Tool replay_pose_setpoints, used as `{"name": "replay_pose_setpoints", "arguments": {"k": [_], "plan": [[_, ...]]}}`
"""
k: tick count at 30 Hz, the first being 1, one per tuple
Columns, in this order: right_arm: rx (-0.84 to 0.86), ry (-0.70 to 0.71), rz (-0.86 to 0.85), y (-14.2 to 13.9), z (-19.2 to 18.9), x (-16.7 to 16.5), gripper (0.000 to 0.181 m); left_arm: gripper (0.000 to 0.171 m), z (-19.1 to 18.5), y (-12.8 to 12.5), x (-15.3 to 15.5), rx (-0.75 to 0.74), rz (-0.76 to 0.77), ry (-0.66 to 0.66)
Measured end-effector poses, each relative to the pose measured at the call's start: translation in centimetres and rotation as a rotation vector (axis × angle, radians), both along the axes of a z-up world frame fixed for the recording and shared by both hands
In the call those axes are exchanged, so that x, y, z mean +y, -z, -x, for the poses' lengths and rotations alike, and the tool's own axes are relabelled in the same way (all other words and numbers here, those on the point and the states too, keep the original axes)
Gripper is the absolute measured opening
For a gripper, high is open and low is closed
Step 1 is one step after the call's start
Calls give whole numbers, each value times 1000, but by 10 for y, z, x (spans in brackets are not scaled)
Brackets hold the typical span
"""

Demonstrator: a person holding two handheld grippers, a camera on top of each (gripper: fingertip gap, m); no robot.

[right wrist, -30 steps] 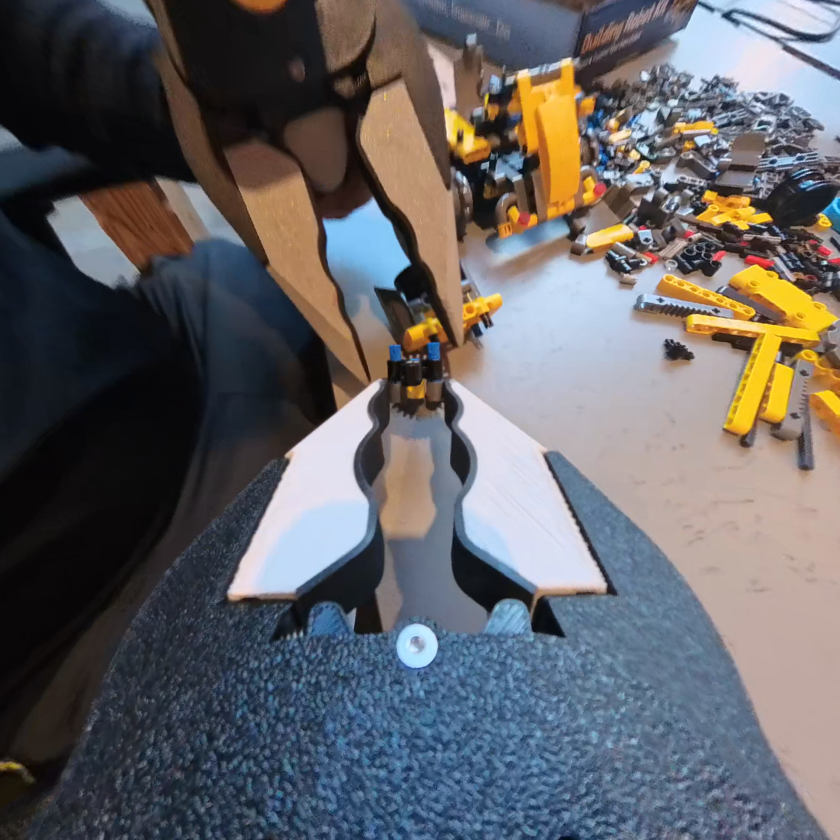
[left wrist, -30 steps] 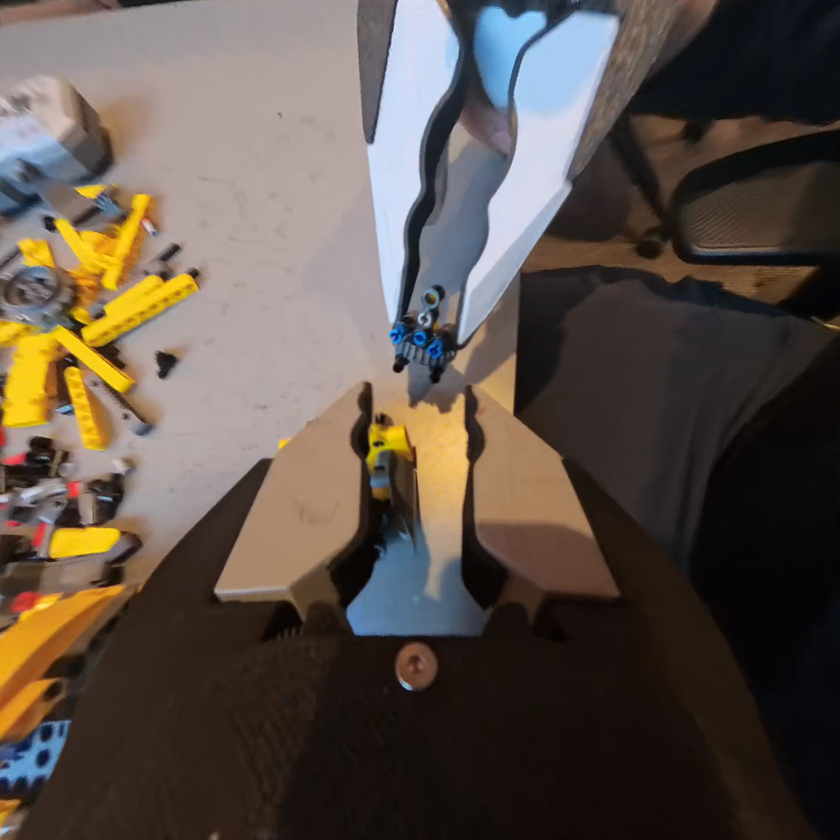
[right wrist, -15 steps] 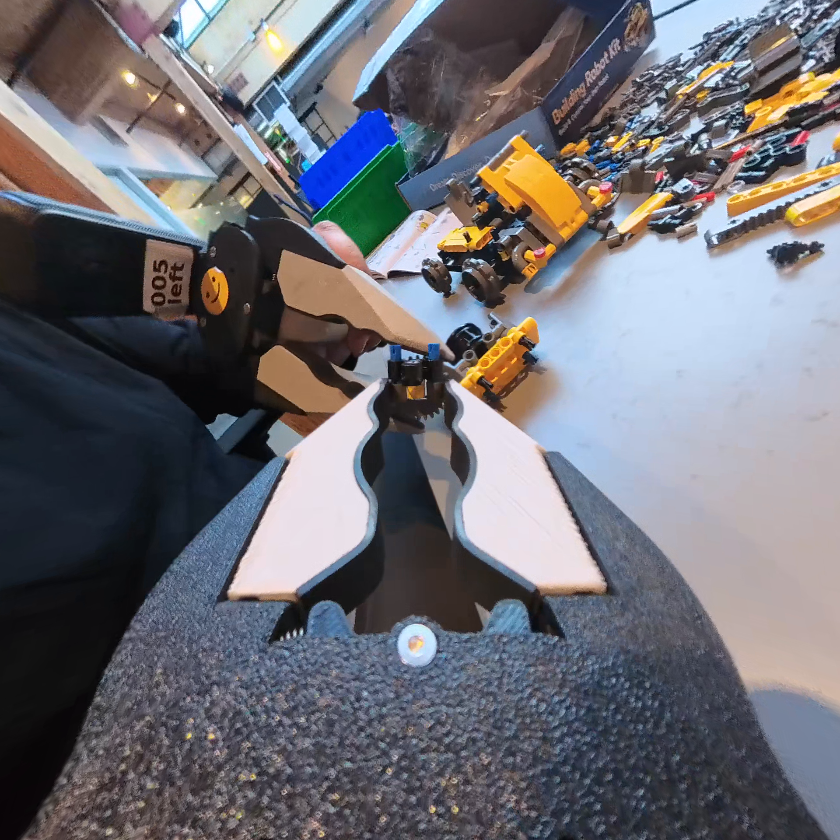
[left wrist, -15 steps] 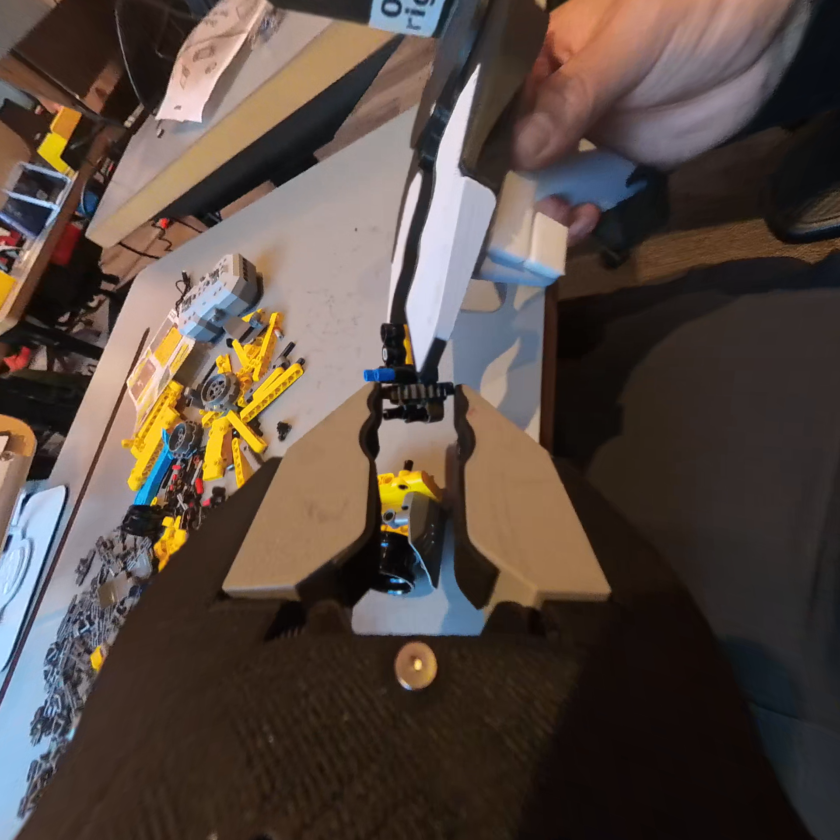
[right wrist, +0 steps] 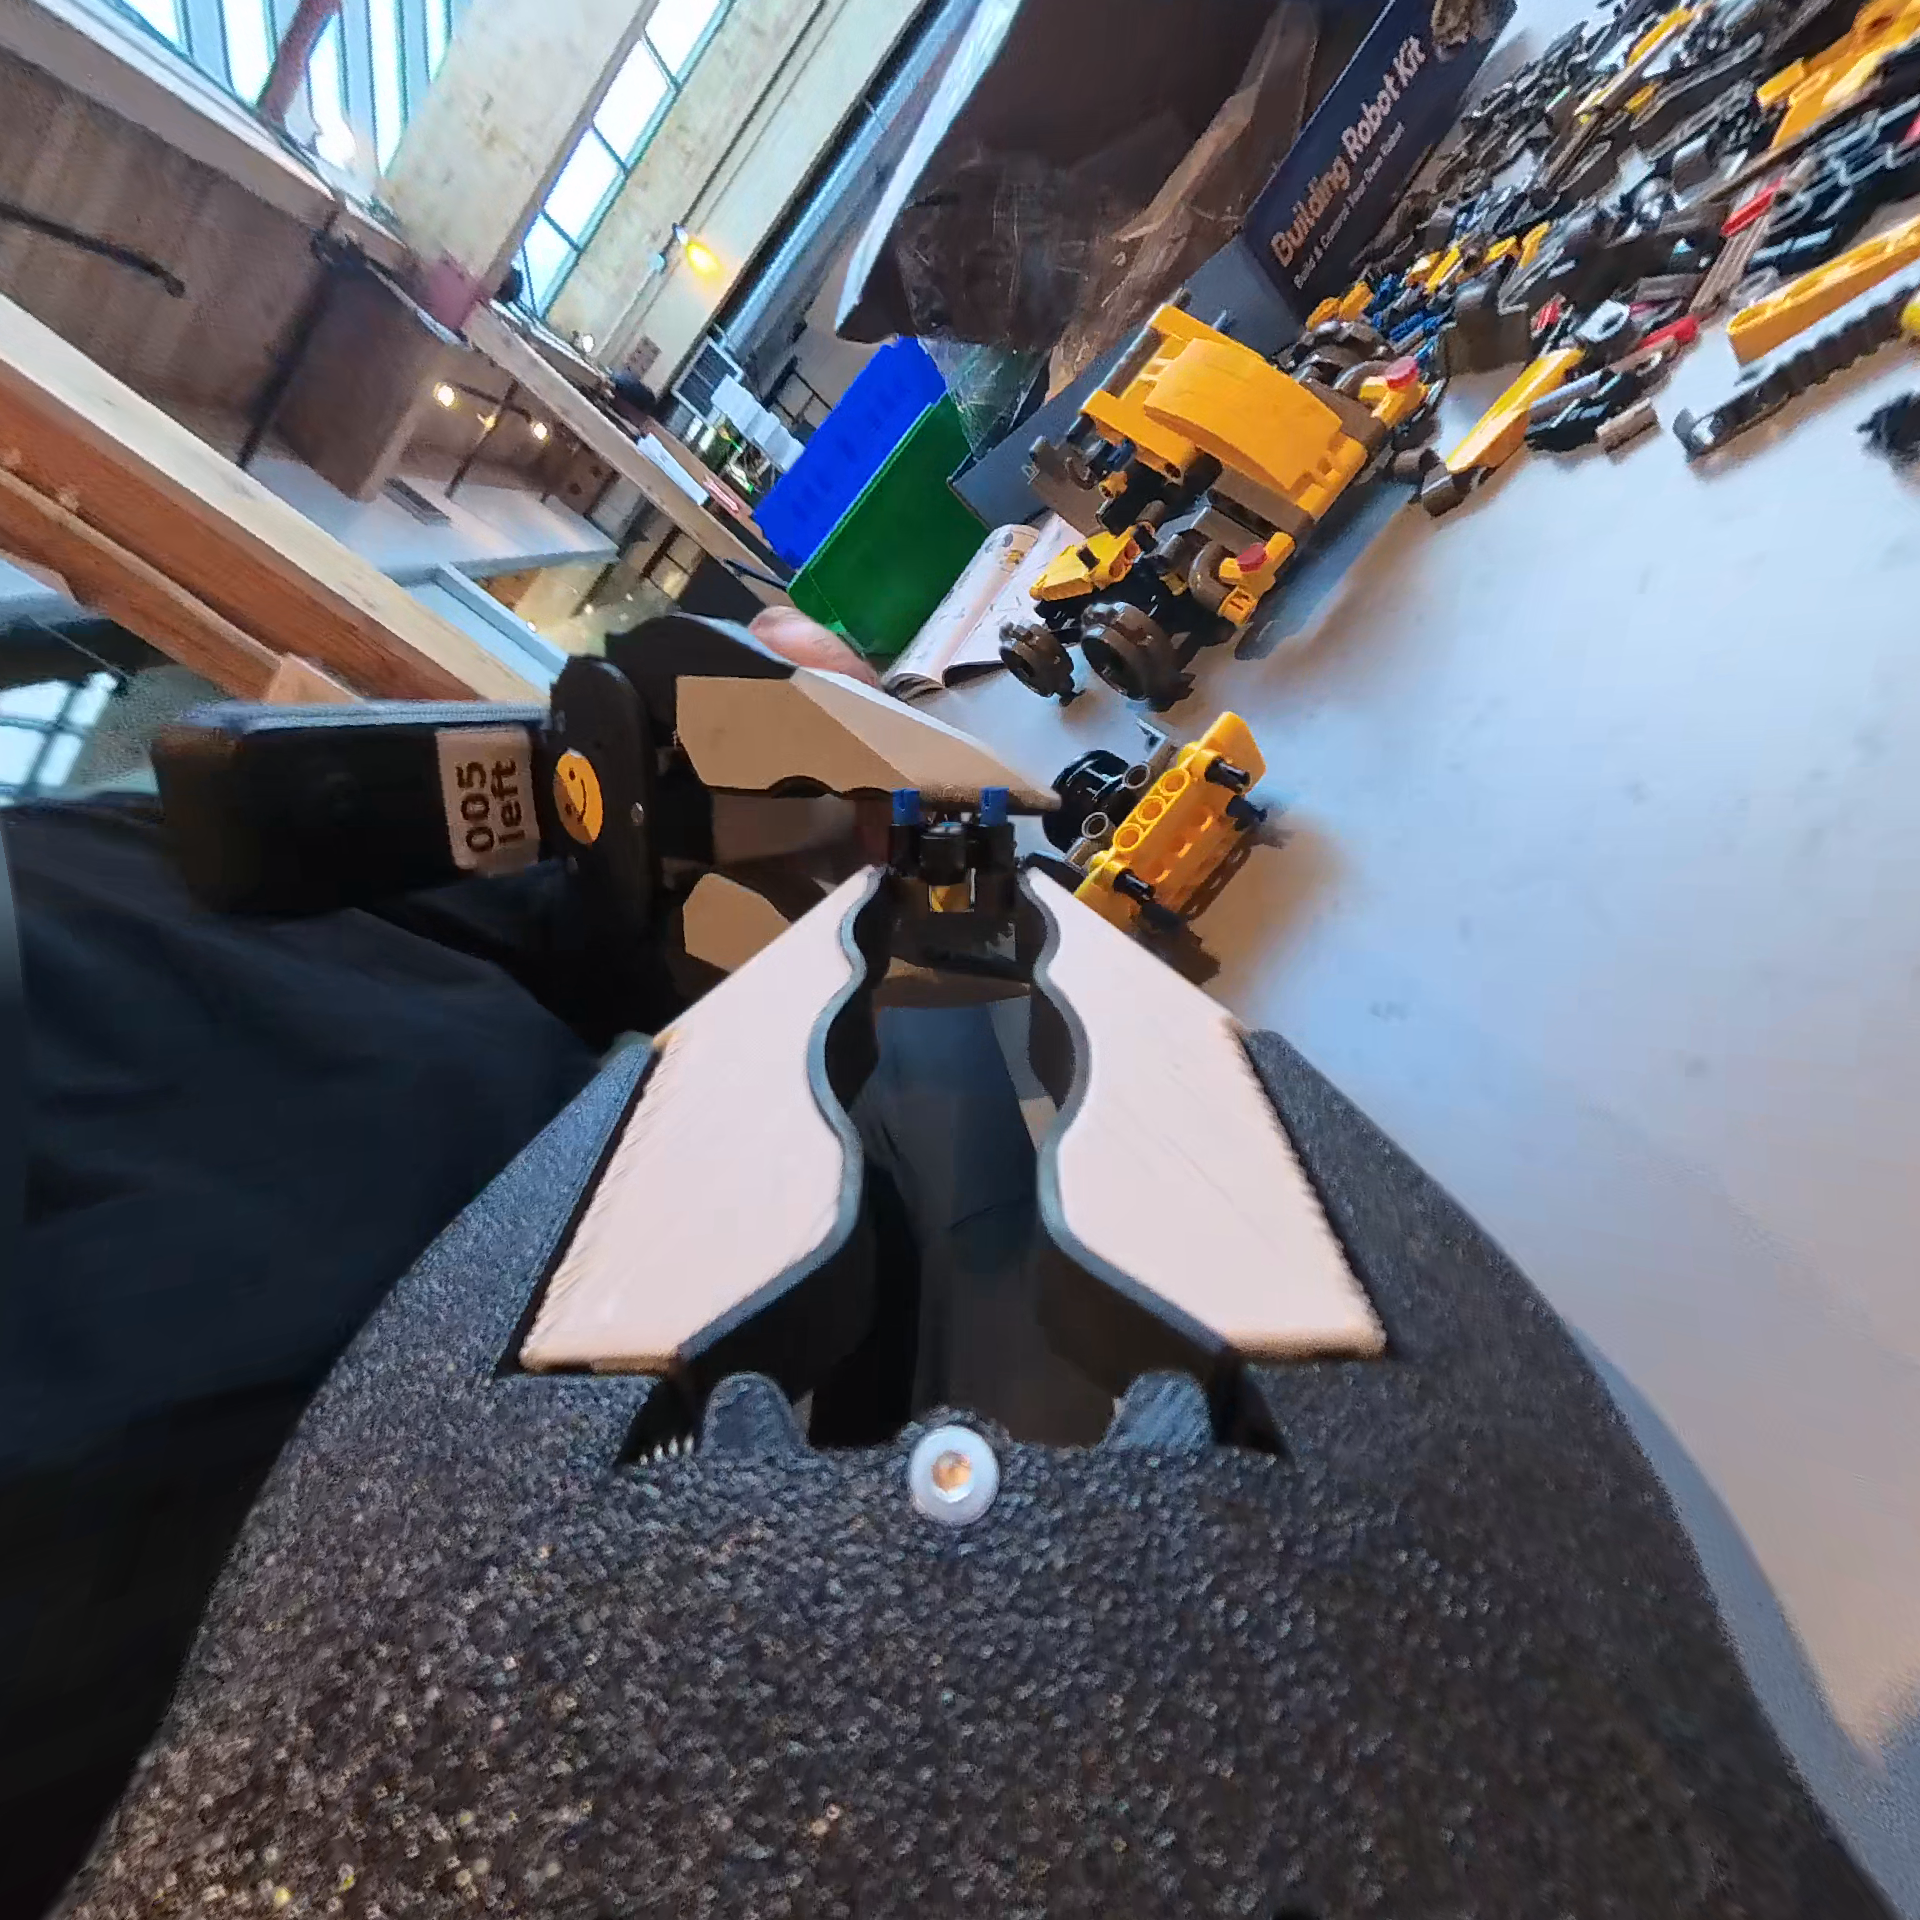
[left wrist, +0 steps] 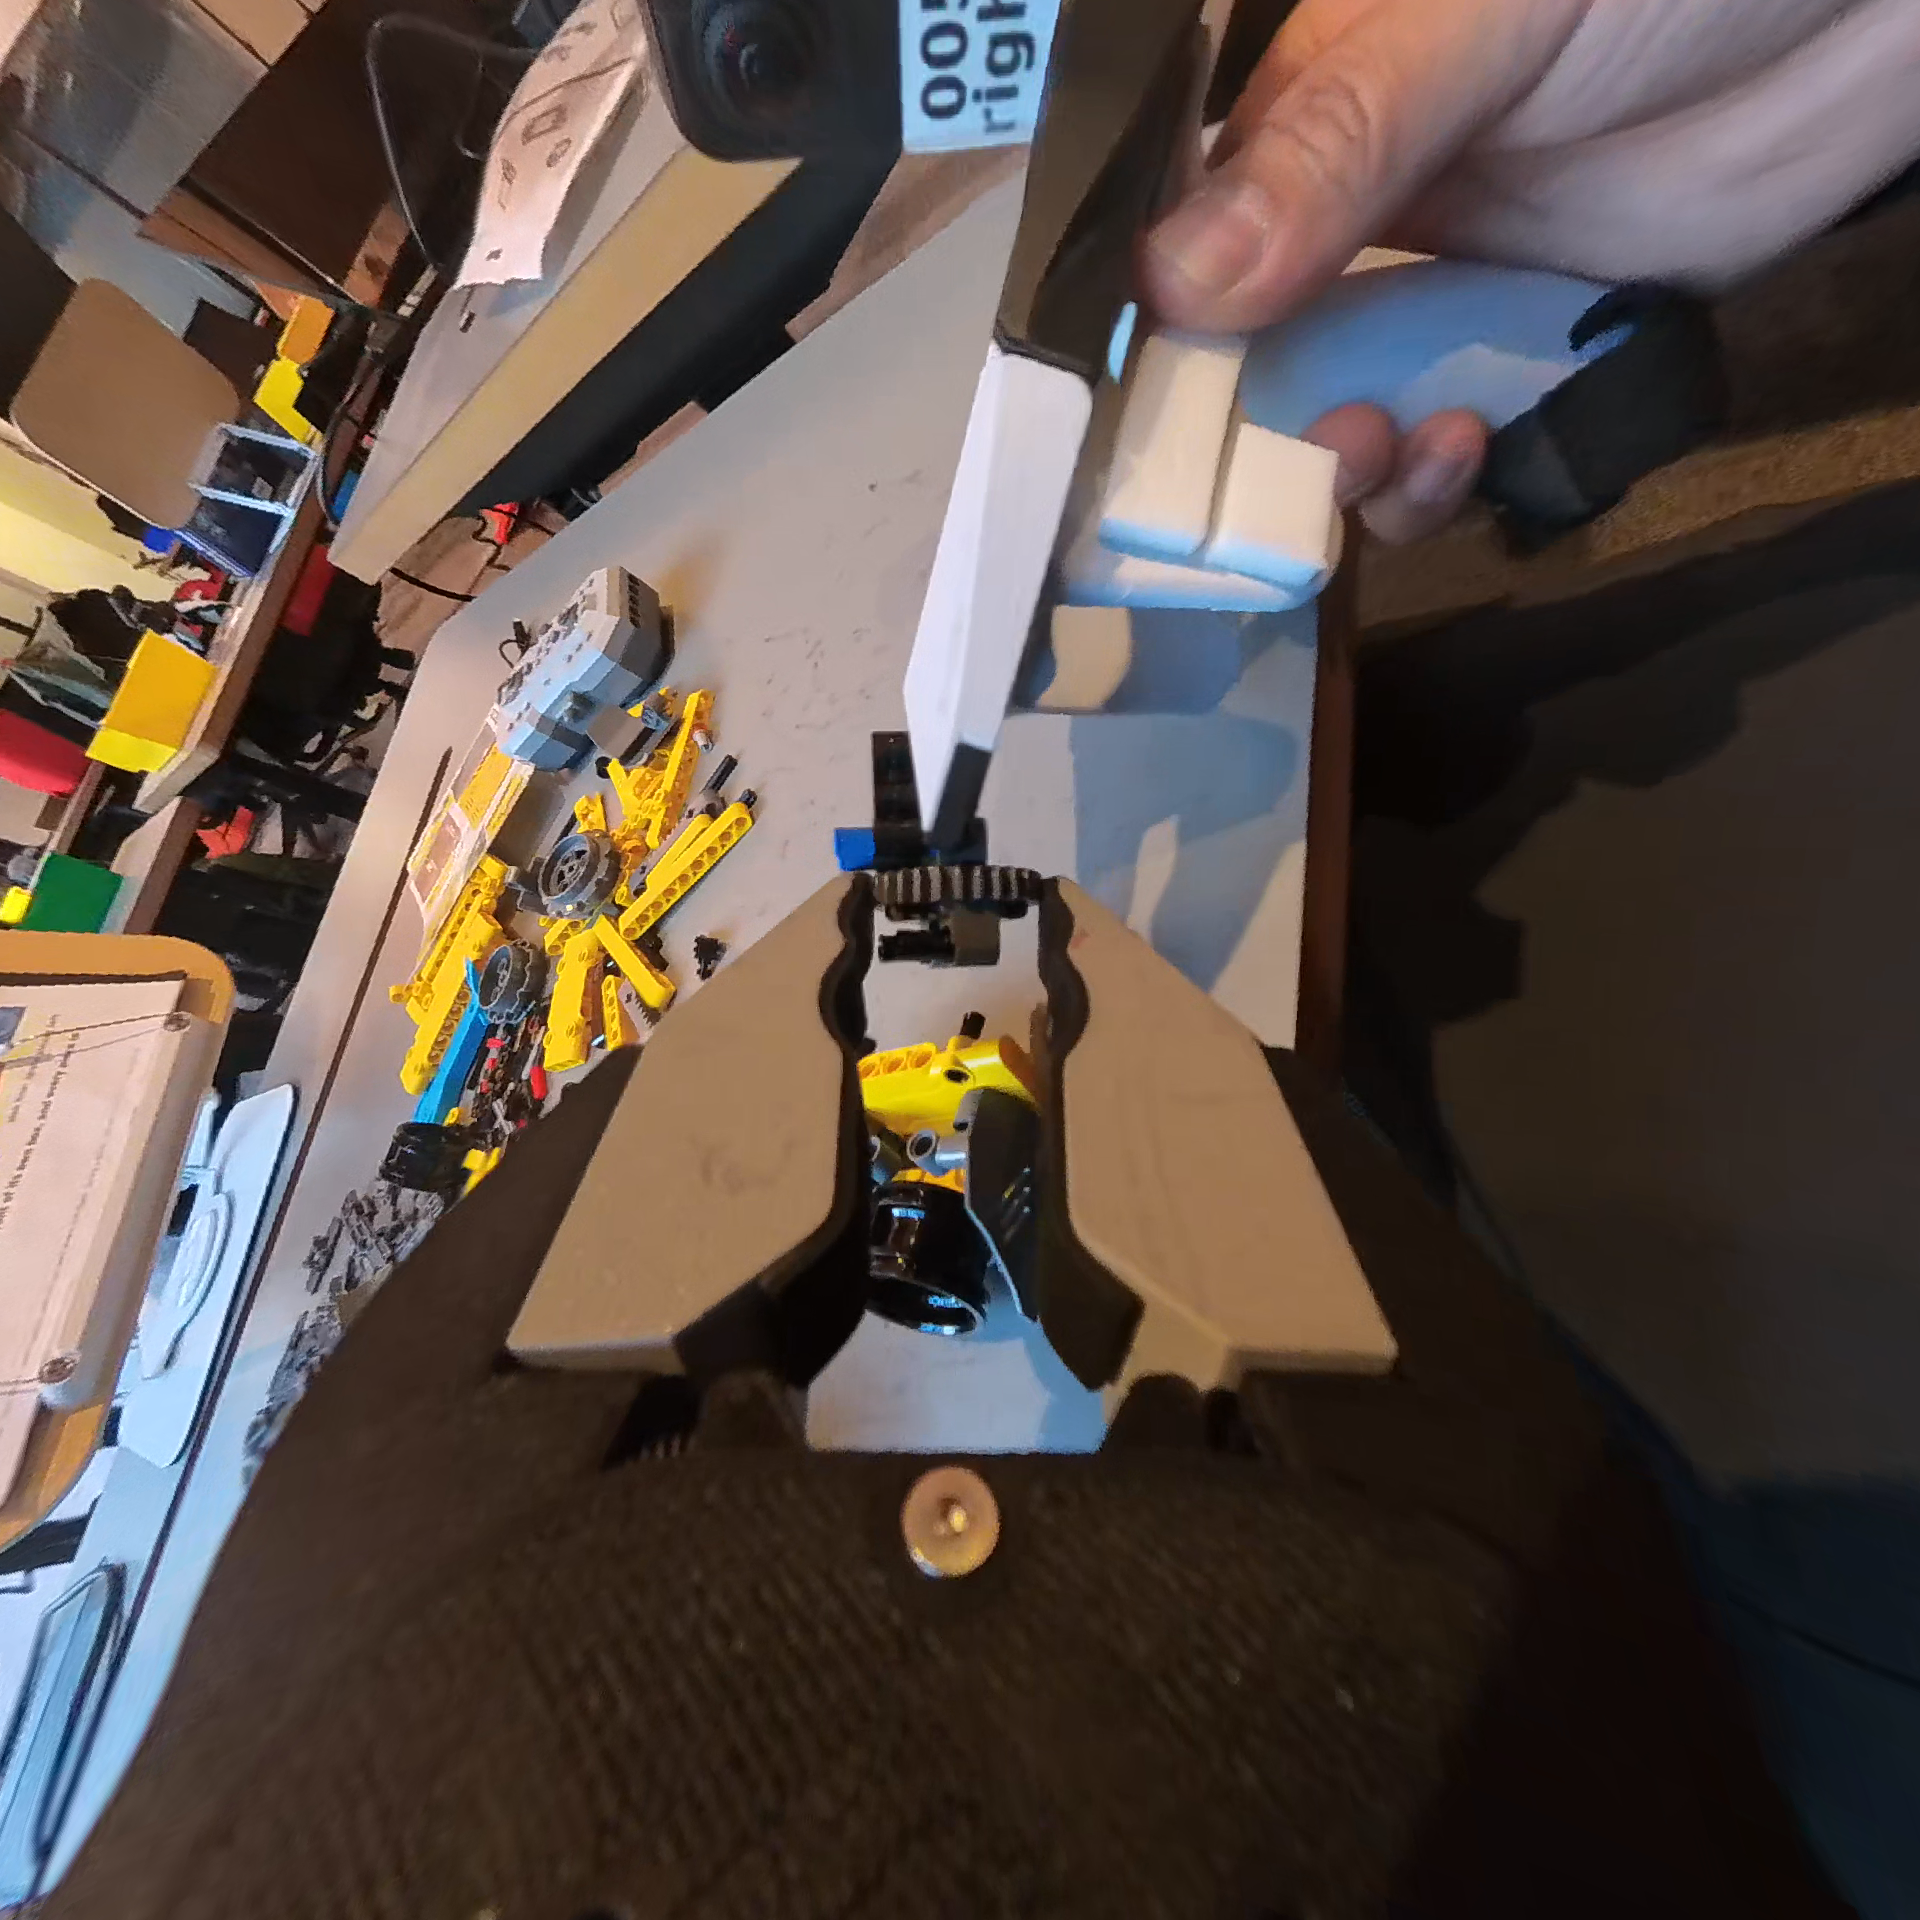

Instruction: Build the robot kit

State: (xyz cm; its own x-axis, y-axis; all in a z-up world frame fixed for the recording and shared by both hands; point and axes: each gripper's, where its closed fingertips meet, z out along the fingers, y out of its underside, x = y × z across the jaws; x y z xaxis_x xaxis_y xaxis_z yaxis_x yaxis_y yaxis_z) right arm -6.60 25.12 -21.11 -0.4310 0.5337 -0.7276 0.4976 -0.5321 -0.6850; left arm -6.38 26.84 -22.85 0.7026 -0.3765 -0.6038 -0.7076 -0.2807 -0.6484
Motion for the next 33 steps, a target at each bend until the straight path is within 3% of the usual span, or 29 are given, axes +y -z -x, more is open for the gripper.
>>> {"name": "replay_pose_setpoints", "arguments": {"k": [4,7,9,15,17,20,23,33], "plan": [[53,11,-182,-3,-7,10,22,30,0,-3,-2,-109,25,27],[129,-6,-474,-3,-16,16,31,30,-8,-5,-8,-217,70,102],[197,-28,-692,-8,-23,13,27,30,-15,-7,-14,-273,95,165],[468,28,-1247,-27,-23,-4,19,30,-18,-10,-28,-241,105,260],[506,-11,-1294,-27,-23,-14,21,30,-18,-8,-30,-203,118,259],[430,-76,-1325,-14,-20,-17,49,30,-20,-5,-33,-176,126,267],[412,-104,-1340,-10,-20,-18,29,30,-23,-2,-34,-168,133,278],[370,-186,-1413,4,-20,-27,18,30,-28,4,-35,-181,146,301]]}}
